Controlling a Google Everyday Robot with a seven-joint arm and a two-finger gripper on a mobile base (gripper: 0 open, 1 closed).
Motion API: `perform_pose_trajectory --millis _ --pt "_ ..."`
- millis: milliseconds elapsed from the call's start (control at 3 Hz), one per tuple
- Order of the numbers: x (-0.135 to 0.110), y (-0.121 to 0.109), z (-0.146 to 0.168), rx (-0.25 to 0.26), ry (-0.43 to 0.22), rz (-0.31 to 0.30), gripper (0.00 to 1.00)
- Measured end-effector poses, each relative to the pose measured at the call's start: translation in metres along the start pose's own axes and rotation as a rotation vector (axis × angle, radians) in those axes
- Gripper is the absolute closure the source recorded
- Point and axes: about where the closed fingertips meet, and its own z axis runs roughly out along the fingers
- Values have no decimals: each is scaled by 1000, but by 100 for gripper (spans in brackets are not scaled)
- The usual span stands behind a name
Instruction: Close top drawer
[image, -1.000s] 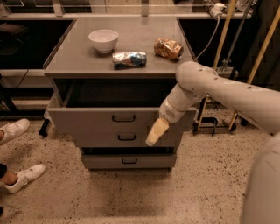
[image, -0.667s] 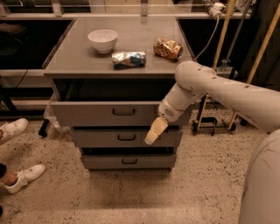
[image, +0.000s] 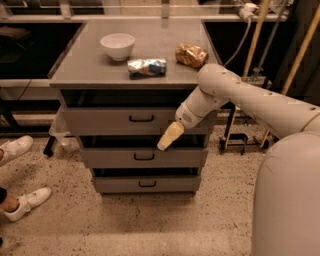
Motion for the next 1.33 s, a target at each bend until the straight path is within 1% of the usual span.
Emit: perform_pose_trajectory --millis 333,1000,1333 --pt "-24 -18 -7 20 -80 15 0" --pt "-23 -17 -7 20 -80 15 0" --pt "0 -1 -19 43 -55 71 0"
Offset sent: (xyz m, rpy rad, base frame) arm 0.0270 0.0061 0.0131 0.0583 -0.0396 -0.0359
